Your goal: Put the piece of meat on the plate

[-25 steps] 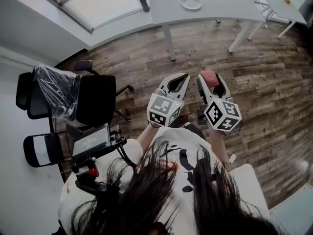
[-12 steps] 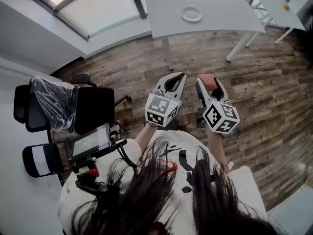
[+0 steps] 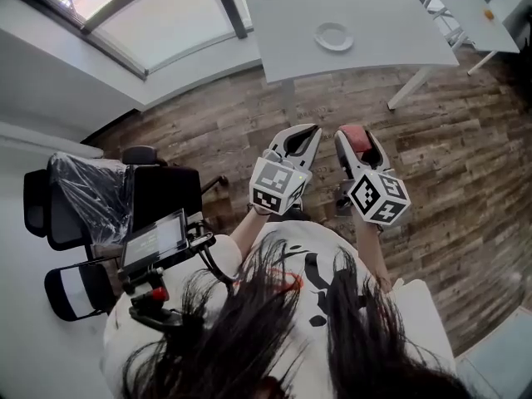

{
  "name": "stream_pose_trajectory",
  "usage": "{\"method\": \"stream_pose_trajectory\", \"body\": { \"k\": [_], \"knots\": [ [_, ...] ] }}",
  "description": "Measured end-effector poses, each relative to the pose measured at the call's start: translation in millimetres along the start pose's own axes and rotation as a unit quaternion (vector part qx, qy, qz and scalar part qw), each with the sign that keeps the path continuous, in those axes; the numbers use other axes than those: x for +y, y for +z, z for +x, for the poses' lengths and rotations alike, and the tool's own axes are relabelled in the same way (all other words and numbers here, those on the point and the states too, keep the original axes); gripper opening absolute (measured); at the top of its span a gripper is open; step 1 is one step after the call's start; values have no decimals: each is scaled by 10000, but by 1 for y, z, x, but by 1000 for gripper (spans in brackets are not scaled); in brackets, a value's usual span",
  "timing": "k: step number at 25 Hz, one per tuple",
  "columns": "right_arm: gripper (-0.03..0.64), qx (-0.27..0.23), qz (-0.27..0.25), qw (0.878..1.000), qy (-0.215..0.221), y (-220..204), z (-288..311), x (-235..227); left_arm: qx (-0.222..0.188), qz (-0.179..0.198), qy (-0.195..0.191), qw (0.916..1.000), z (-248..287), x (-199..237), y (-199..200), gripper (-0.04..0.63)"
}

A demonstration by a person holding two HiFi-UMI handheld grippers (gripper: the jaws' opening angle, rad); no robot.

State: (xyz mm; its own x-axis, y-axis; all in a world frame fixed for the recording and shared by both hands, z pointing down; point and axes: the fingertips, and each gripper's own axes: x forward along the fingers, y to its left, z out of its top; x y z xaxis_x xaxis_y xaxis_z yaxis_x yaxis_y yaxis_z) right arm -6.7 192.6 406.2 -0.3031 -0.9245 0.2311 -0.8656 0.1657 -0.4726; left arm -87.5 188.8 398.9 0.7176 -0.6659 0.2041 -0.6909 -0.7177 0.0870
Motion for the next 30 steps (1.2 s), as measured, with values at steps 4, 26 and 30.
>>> {"method": "stream_pose_trajectory", "body": {
  "k": [4,26,30],
  "knots": [
    [318,-5,34,9999,-152,1,33,7,10,-58,-109,9999,4,35,1,6],
    [318,309,254,9991,-137,17,105,-35,252,-277,-74,9993,78,80,-5,6],
    [318,326,199,9993,-21,41,129,-57,213,-249,0,9995,117,87,7,6]
  ]
}}
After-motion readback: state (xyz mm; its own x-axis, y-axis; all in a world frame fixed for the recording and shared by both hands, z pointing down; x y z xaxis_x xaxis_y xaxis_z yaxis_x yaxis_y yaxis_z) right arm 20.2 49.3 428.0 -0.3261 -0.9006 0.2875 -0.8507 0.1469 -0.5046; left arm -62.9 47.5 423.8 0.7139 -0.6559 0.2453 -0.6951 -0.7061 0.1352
